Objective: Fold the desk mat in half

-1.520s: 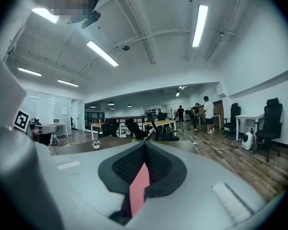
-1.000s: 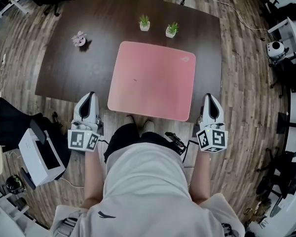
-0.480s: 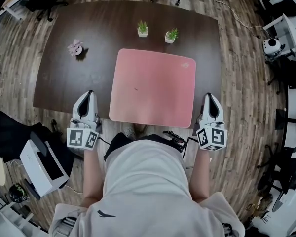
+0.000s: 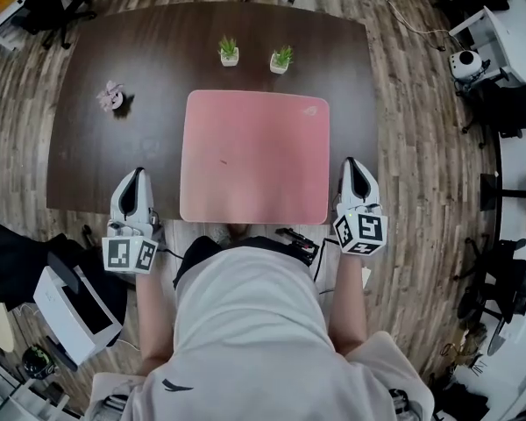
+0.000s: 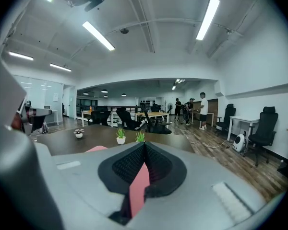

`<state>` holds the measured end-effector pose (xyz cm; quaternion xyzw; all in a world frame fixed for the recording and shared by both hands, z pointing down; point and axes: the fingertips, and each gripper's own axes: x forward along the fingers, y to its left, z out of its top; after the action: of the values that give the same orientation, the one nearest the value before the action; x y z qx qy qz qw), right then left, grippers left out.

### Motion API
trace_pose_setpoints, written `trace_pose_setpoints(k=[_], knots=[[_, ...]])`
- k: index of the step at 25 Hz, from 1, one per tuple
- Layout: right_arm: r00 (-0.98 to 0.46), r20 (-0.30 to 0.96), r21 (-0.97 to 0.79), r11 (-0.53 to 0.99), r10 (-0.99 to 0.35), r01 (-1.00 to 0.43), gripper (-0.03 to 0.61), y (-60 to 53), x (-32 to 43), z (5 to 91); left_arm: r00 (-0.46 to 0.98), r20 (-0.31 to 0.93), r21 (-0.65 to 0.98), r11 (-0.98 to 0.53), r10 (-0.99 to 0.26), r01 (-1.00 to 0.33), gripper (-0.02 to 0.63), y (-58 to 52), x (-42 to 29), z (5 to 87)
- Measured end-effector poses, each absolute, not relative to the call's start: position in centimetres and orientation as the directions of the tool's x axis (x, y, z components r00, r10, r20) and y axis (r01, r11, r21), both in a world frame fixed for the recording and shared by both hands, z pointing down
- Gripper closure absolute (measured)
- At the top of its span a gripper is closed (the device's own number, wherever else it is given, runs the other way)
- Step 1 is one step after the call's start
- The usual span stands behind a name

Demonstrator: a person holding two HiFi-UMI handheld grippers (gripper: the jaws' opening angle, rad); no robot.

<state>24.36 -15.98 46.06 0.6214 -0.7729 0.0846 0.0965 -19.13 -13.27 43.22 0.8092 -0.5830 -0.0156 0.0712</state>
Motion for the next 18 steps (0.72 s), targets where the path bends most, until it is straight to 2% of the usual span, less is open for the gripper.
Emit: trace_pose_setpoints(k=[18], knots=[[-0.156,0.369,-0.006,0.165,-0.916,-0.986,0.576,-15.3,25.3,50.8,0.336,0.049,0.132,-0.327,-0.941,-0.936,0.614,-13.1,-19.1,43.0]])
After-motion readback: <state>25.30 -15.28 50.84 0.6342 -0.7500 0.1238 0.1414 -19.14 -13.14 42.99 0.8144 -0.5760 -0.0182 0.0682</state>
